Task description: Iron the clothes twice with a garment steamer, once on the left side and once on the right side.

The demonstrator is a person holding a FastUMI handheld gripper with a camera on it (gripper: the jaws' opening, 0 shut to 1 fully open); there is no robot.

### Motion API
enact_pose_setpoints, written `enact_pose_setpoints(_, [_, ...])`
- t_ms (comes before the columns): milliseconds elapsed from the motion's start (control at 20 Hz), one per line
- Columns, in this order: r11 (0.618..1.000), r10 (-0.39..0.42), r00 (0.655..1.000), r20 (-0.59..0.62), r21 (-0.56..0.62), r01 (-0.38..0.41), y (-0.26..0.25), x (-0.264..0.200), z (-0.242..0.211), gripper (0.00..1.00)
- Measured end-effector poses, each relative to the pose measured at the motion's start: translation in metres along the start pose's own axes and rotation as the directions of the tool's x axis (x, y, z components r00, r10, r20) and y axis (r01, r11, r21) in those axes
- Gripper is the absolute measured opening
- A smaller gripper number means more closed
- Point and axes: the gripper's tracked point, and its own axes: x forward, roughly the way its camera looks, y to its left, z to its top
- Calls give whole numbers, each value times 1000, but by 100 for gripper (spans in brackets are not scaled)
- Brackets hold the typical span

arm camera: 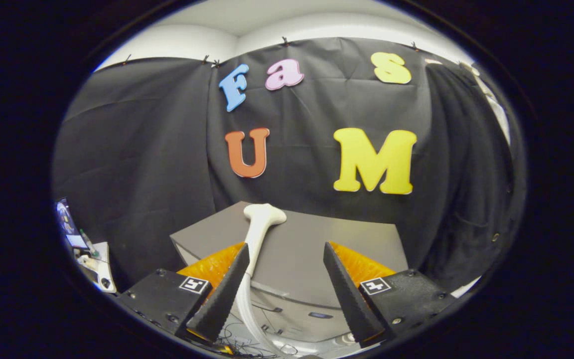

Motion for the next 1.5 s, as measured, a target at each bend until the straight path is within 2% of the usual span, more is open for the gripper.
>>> enact_pose_setpoints(250, [997,79,987,-141,-8,-80,27,77,-16,95])
enact_pose_setpoints(300, [996,80,984,-162,-14,-84,31,92,-21,92])
enact_pose_setpoints(600, [990,134,947,-293,-7,-142,55,129,-45,84])
enact_pose_setpoints(800, [991,115,951,-287,-32,-130,57,132,-50,68])
enact_pose_setpoints(850, [989,119,951,-286,-49,-138,59,132,-49,67])
enact_pose_setpoints(950, [988,146,947,-287,-9,-155,61,128,-45,63])
enact_pose_setpoints(1200, [961,277,919,-280,107,-257,76,125,-44,40])
enact_pose_setpoints(1350, [959,277,925,-261,135,-249,63,118,-44,37])
enact_pose_setpoints(1500, [966,241,943,-229,156,-209,38,84,-41,37])
